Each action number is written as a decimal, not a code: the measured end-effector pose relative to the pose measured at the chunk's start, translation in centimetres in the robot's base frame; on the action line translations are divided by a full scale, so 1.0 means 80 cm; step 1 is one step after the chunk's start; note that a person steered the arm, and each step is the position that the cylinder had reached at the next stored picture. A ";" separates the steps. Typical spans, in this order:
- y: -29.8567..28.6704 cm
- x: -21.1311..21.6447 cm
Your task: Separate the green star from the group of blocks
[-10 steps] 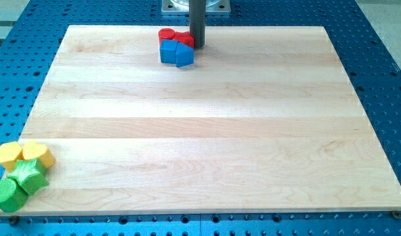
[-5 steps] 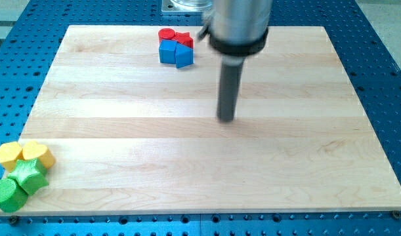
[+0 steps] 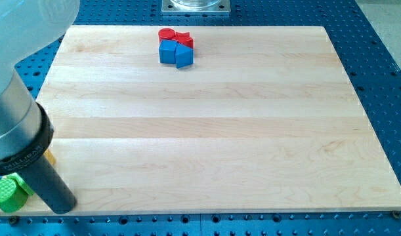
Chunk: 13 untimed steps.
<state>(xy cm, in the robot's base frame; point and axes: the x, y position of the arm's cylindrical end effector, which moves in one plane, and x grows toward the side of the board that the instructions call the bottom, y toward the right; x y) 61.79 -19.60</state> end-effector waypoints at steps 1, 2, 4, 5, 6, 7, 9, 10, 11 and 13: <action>-0.018 -0.001; -0.031 -0.001; -0.060 -0.025; -0.042 -0.066; 0.001 -0.094; 0.018 -0.195; -0.135 -0.273; -0.136 -0.191; -0.136 -0.098; -0.135 -0.100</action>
<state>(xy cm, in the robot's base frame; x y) 53.78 -30.43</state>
